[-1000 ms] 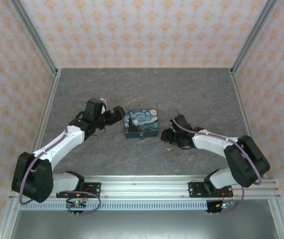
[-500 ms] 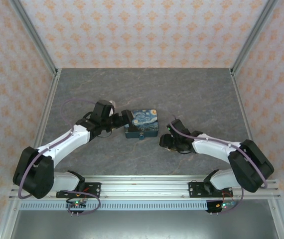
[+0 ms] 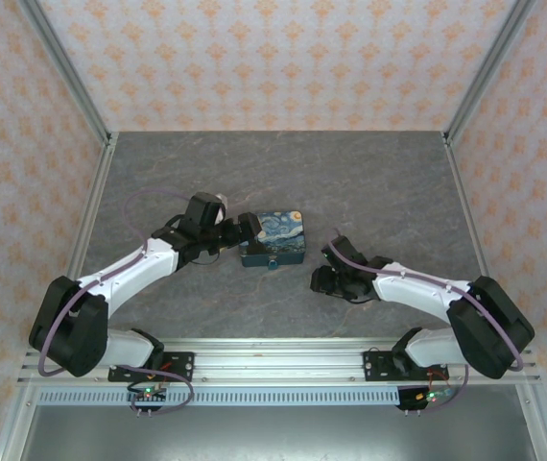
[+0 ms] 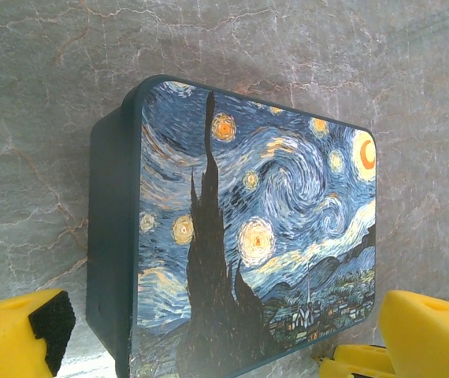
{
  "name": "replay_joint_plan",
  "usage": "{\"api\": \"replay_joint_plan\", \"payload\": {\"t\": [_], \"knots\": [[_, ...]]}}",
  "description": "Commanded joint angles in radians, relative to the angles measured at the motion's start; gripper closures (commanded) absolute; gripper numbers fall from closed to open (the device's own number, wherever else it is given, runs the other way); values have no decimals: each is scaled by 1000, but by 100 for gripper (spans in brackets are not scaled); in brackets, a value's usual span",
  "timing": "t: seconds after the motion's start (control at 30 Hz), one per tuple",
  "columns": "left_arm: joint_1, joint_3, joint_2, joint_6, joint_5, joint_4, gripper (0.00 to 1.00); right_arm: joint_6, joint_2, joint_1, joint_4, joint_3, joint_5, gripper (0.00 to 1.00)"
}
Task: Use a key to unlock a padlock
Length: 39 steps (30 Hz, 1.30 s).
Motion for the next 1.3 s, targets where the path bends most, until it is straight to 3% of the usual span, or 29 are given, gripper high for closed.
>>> {"api": "replay_joint_plan", "payload": {"t": [0.0,0.47,0.8,1.27], "knots": [[-9,21,3,-7,-1,23,0,10,24,24,-74,-4,-9,51],[-9,11,10,-12,1,32,0,-63,192,164,-237,152,132,53],[-8,17,15,-8,-2,28,0,-61,193,171,-245,134,127,62],[-8,31,32,-20,-4,27,0,-58,184,171,-209,80,126,96]]}}
